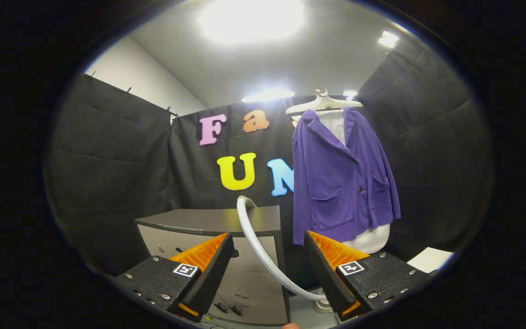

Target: Iron the clothes twice with a garment steamer, once on the left side and once on the right side.

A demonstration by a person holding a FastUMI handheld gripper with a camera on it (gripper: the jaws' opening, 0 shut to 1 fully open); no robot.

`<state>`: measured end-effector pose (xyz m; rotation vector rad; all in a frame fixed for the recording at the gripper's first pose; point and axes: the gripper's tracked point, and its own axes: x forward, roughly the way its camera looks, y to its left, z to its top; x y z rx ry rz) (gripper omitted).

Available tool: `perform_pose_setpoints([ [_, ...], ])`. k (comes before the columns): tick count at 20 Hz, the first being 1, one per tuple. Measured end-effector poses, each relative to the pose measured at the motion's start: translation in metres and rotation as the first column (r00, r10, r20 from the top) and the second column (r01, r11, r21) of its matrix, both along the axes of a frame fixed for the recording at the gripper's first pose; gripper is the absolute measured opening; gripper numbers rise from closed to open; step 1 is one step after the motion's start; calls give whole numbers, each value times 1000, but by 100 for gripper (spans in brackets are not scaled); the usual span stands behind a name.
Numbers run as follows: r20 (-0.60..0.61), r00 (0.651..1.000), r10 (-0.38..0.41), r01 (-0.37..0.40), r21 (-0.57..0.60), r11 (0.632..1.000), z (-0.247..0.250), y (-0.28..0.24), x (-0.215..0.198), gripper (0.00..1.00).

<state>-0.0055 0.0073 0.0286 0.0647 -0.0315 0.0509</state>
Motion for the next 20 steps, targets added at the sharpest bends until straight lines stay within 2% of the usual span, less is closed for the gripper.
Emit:
perform_pose_setpoints([
  [5,14,999,50,-50,11,999,44,14,18,94],
  [12,38,991,130,-130,5,992,109,39,73,94],
  [20,-65,963,260,-260,10,966,152,71,160,94],
])
